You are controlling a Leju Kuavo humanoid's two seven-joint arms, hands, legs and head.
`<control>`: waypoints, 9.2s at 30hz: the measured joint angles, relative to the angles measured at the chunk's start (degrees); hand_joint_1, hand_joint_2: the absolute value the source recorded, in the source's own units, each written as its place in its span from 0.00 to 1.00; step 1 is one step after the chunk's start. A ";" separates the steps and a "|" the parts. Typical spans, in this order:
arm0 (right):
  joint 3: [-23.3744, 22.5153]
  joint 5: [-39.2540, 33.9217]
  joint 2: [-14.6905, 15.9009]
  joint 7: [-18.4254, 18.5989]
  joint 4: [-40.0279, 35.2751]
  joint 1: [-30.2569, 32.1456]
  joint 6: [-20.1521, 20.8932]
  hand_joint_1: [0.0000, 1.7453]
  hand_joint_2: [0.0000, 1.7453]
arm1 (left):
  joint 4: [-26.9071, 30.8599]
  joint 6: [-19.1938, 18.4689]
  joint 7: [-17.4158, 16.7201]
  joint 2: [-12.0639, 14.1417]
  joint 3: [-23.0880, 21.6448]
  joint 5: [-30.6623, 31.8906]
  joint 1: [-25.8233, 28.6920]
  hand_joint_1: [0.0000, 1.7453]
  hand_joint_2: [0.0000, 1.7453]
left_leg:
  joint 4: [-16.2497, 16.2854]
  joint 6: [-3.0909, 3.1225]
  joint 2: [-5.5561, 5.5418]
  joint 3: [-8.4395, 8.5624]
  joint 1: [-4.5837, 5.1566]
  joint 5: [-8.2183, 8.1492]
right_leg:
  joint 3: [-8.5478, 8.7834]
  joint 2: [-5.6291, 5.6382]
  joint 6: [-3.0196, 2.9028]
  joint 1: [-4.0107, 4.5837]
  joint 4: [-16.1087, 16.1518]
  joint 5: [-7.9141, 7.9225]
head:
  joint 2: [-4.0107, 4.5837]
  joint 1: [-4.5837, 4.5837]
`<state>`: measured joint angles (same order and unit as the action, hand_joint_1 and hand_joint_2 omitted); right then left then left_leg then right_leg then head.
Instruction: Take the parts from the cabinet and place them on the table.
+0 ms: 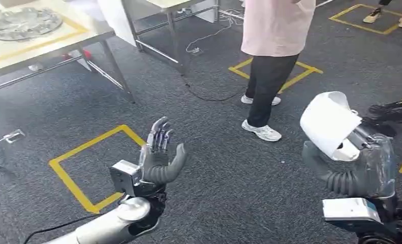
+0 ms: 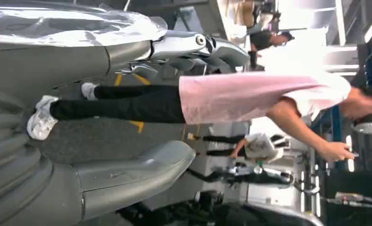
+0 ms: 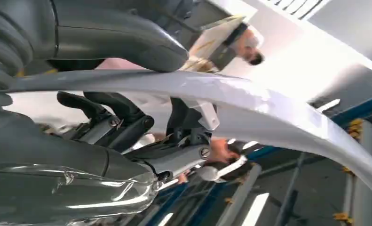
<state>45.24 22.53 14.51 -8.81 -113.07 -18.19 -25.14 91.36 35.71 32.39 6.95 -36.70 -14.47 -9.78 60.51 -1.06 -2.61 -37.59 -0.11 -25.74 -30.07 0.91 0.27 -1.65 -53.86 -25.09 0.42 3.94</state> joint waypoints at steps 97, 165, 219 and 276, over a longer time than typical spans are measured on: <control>-0.33 -3.52 0.00 0.39 0.24 1.76 2.49 1.00 1.00 | 0.15 0.11 -1.90 -0.59 -0.50 0.11 -0.77 0.00 1.00 | -5.91 1.32 3.35 2.80 -0.45 3.61 | 1.17 -3.89 1.77 0.55 0.59 -1.08 | 0.00 -0.72; -0.28 -5.09 -0.07 -0.31 2.40 2.73 2.73 1.00 1.00 | 0.13 -1.73 -2.25 -1.16 -1.84 1.55 -1.22 0.00 1.00 | -6.03 2.50 2.47 0.07 0.26 5.57 | 4.33 -0.23 1.59 0.68 -0.39 -3.62 | 0.00 -0.29; 0.00 -6.14 -0.39 -2.10 3.50 2.81 1.90 1.00 1.00 | -0.04 -2.62 -1.68 -1.44 -1.86 2.05 -1.20 0.00 1.00 | 11.77 0.17 2.15 -2.46 0.04 -7.24 | -0.61 -0.55 -1.65 1.25 0.93 1.73 | 0.00 -0.81; -0.07 -7.52 -0.59 -0.46 4.81 2.48 0.72 1.00 1.00 | -0.20 -3.82 -1.75 -1.64 -1.81 2.60 -0.99 0.00 1.00 | -3.70 0.71 2.21 8.76 -0.10 -1.91 | -1.44 -0.70 -0.42 0.77 -0.61 1.09 | 0.00 -1.31</control>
<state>45.18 15.02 13.92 -9.27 -108.26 -15.70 -24.41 91.17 31.89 30.64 5.31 -38.51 -11.87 -10.77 56.81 -0.35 -0.40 -28.84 -0.21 -27.66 -31.51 0.21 -0.15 -0.88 -54.47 -24.00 0.42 2.62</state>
